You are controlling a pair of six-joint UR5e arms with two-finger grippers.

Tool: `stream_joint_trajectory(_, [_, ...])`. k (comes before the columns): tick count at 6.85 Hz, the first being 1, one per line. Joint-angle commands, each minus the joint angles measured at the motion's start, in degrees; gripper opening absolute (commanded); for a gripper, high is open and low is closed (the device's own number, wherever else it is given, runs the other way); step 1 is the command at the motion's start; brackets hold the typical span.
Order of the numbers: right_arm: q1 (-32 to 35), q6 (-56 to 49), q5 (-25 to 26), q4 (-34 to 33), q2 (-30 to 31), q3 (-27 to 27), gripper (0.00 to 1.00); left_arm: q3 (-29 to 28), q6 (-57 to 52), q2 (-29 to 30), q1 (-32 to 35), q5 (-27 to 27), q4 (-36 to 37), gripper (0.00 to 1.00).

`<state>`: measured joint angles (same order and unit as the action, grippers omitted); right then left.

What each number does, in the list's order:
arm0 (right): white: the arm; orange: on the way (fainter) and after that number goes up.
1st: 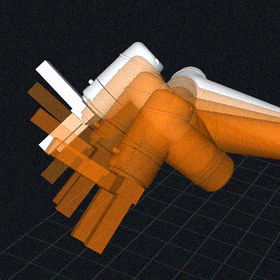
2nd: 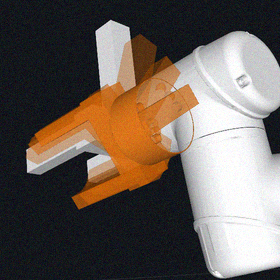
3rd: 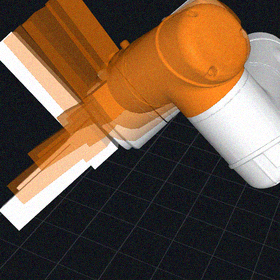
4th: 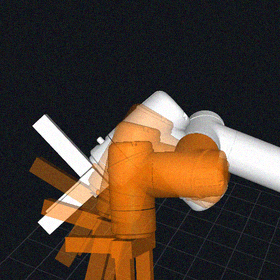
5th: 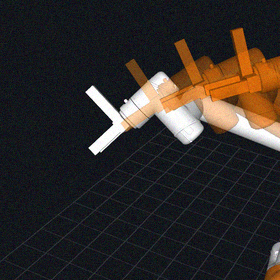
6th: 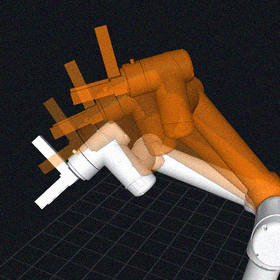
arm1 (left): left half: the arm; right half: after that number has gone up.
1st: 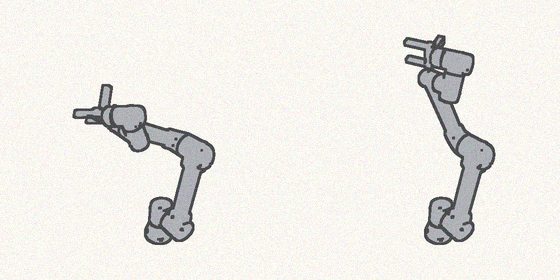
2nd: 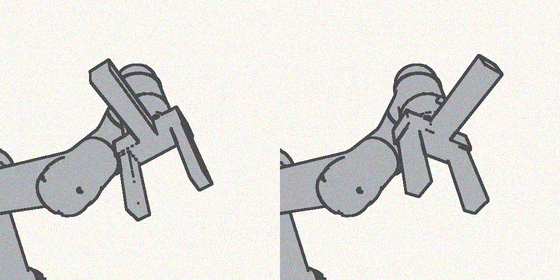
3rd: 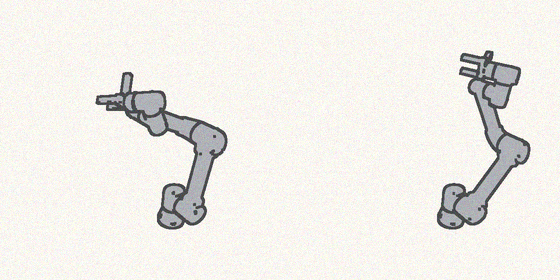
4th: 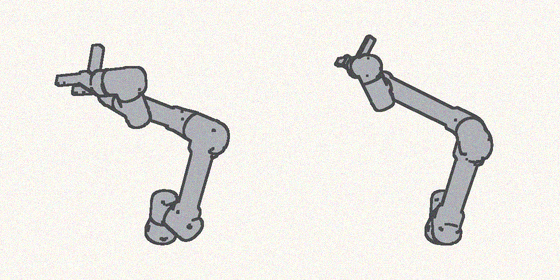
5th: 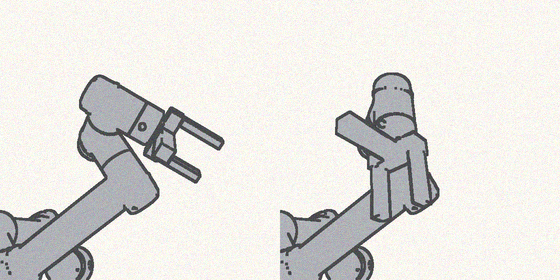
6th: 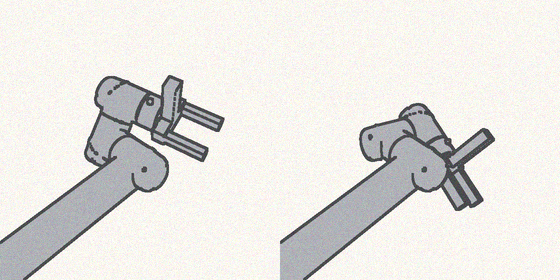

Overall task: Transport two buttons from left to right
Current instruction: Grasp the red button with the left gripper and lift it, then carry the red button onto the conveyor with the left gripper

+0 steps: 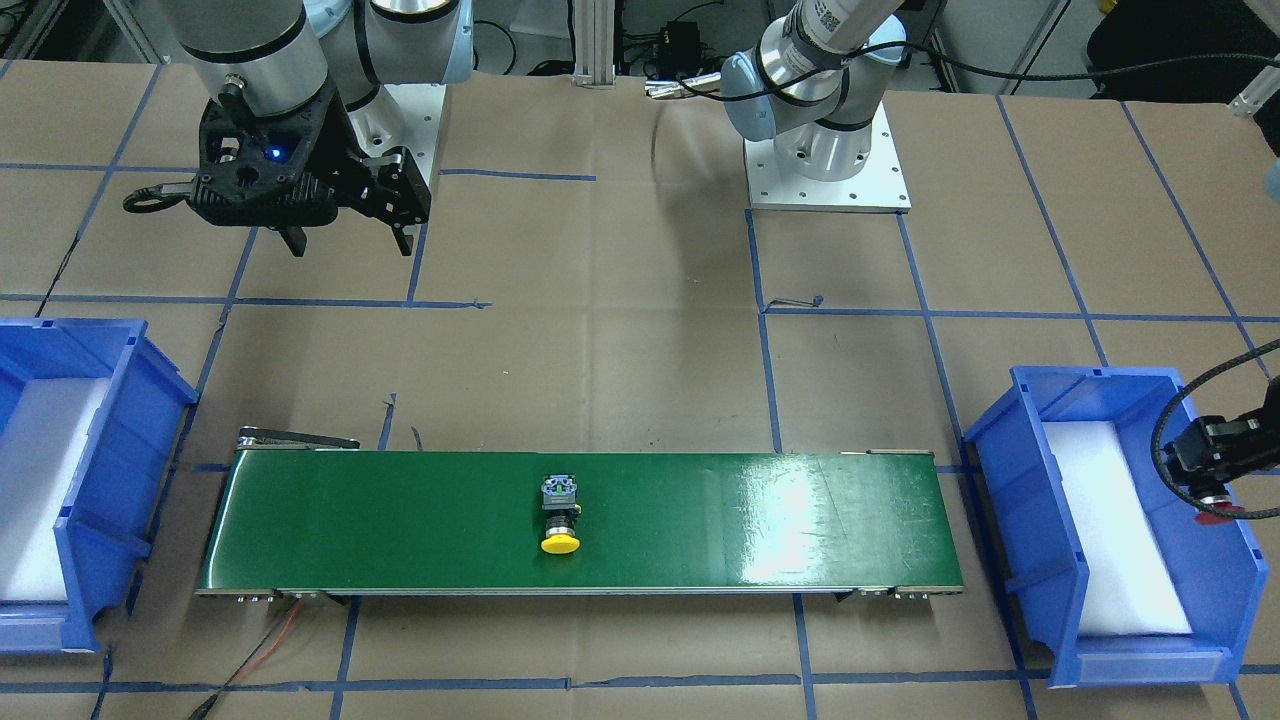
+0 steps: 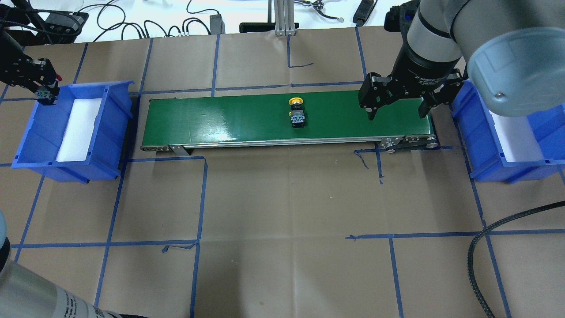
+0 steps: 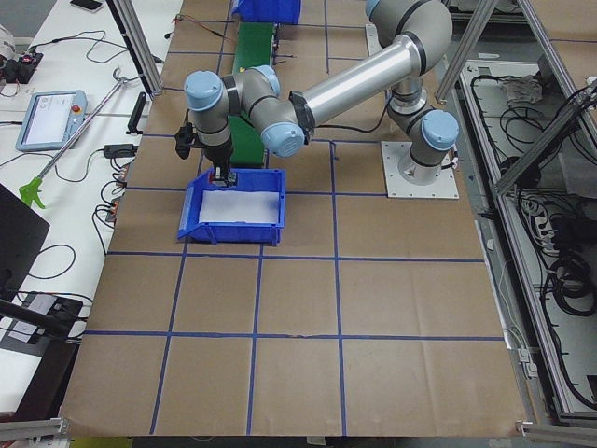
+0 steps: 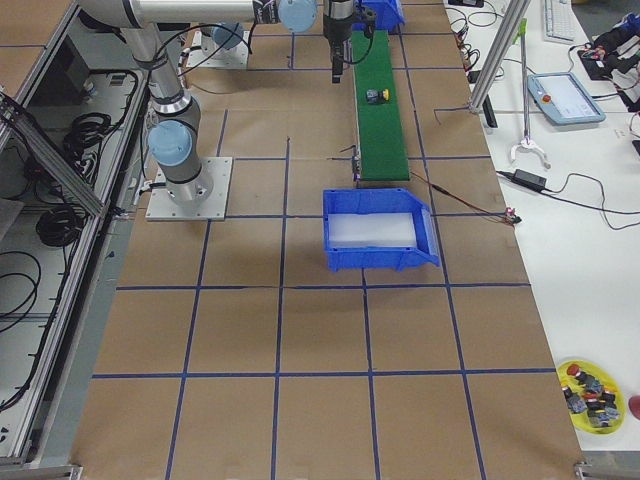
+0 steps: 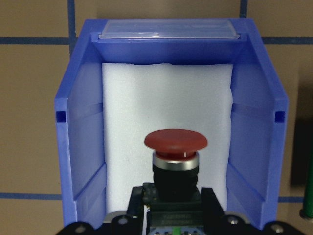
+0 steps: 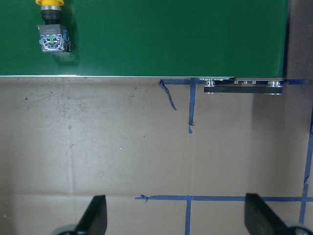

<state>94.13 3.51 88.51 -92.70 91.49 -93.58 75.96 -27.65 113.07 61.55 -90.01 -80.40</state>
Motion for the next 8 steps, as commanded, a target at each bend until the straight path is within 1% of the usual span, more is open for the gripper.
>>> stream_joint_trajectory(1, [0.0,0.0,0.0,0.0,0.0,0.0,1.0,0.2,5.6,-1.0,4.7,-0.1,-1.5,0.07])
stream_joint_trajectory(3, [0.0,0.0,0.0,0.0,0.0,0.0,1.0,0.8,17.6,-0.8,14.7,-0.5,-1.4,0.08])
stream_joint_trajectory(4, [0.0,0.0,0.1,0.0,0.0,0.0,1.0,0.7,23.7,0.2,18.4,-0.6,-1.3,0.08])
stream_joint_trajectory(5, [0.0,0.0,0.1,0.0,0.0,0.1,1.0,1.6,27.8,0.7,22.1,-0.5,-0.9,0.08])
stream_joint_trajectory(6, [0.0,0.0,0.1,0.0,0.0,0.0,1.0,4.1,31.7,1.4,24.6,-0.3,-0.4,0.08])
stream_joint_trajectory(8, [0.0,0.0,0.1,0.0,0.0,0.0,1.0,10.1,33.3,4.7,25.6,-0.5,12.2,0.08])
